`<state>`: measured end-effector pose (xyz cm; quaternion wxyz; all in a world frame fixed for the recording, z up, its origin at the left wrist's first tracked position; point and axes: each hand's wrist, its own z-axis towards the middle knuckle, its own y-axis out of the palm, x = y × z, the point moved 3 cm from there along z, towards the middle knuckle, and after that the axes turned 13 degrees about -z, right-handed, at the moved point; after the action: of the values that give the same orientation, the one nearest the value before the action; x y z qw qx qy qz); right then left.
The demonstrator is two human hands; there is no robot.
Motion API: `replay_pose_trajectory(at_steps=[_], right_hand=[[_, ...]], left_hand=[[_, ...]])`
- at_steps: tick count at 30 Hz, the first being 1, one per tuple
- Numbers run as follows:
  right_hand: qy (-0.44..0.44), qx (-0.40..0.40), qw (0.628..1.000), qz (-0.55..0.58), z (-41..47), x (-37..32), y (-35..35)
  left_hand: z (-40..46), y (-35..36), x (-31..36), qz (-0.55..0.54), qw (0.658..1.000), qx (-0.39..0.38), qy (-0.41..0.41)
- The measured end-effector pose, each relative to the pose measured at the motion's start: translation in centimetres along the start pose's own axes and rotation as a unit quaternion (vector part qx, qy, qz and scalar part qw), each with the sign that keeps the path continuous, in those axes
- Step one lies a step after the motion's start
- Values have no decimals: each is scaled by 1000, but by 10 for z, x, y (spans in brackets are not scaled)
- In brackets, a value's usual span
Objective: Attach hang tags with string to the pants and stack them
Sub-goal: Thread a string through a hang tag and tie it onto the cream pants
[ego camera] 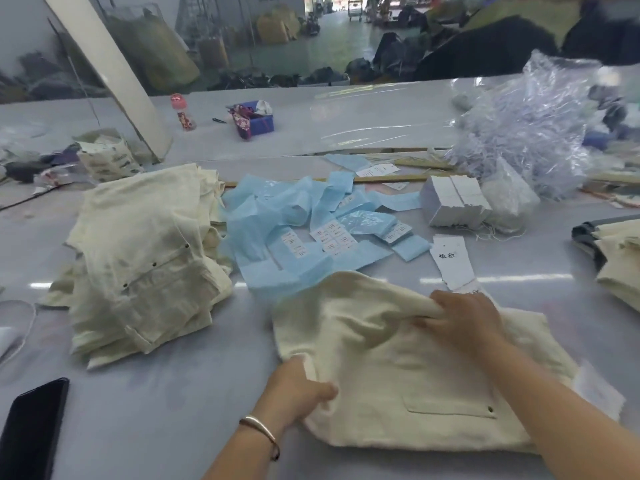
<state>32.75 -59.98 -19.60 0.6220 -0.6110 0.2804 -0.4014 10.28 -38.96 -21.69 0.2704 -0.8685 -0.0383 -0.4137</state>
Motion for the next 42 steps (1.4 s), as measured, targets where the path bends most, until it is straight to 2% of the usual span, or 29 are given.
replay_pose_trajectory(at_steps=[2,5,11,15,19,23,26,29,31,33,35,37,39,42], right_hand=[[32,16,999,40,-19,15,-21],[84,59,992,69,-52,48,-55],[202,192,955,101,-110,132,-123],[290,236,924,82,-152,208,-155],[344,264,900,45,-200,292,-184],[389,288,875,2,-240,380,-216],[402,294,867,-13,-253,441,-235],[430,296,852,-38,-248,503,-246],[451,288,843,-52,-233,539,-242],[458,263,847,-60,-211,569,-225],[473,197,855,-78,-191,587,-196],[459,142,874,-65,-178,590,-168],[395,88,914,-27,-170,580,-138],[279,-90,956,18,-164,554,-92]], left_hand=[[-12,14,25,-51,996,-71,6],[-34,41,74,-46,987,-145,41],[-69,81,163,-56,963,-199,175],[-91,128,223,-55,938,-231,252],[-105,196,284,-81,912,-202,346],[-111,260,352,-114,872,-118,460],[-112,301,397,-92,835,-35,541],[-104,337,445,-52,815,12,577],[-92,360,476,-29,811,21,583],[-72,383,498,26,822,28,568],[-51,407,503,125,842,51,522],[-38,431,494,178,848,54,496],[-34,462,476,190,841,-10,507],[-38,511,442,196,842,-156,478]])
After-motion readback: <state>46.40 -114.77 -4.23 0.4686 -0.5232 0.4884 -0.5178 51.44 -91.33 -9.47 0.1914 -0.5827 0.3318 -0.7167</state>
